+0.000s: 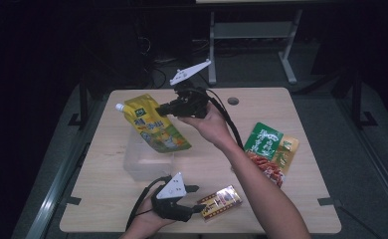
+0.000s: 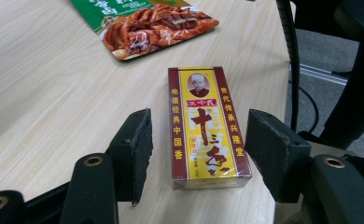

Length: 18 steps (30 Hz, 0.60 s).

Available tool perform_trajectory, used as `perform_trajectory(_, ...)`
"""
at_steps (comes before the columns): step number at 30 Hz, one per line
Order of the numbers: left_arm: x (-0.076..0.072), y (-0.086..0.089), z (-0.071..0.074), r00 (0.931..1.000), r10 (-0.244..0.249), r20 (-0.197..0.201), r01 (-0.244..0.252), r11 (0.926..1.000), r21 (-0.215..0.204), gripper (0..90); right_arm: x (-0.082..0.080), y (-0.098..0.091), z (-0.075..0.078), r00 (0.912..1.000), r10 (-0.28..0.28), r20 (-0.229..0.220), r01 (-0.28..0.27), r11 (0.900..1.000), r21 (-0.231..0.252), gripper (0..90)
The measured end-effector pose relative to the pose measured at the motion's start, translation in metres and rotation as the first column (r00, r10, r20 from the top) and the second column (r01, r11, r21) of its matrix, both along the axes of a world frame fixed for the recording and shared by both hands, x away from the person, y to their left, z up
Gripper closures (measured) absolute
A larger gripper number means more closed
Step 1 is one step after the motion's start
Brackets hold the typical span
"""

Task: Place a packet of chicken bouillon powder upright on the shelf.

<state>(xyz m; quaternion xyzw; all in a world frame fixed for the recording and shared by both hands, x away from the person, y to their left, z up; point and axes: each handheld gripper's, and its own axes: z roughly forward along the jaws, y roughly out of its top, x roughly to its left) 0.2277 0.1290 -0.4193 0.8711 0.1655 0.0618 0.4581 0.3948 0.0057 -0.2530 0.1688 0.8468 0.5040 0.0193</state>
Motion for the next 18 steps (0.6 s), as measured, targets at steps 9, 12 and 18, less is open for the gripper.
perform_trajectory(9, -0.001, -0.001, -0.002, 1.0, -0.007, -0.001, 0.007, 0.9999, 0.014, 41.0, 0.009, 0.027, -0.028, 0.998, 0.02, -0.059, -0.022, 0.9996, -0.019, 90.0)
perform_trajectory(12, -0.001, -0.001, -0.002, 0.9999, -0.011, 0.0, 0.011, 0.9996, 0.025, 41.0, 0.012, 0.032, -0.038, 0.9983, 0.021, -0.054, -0.023, 0.9993, -0.03, 90.0)
perform_trajectory(18, -0.002, -0.002, -0.003, 0.9999, -0.016, -0.004, 0.016, 0.9996, 0.025, 41.0, 0.015, 0.033, -0.056, 0.9972, 0.0, -0.074, -0.003, 0.9993, -0.038, 90.0)
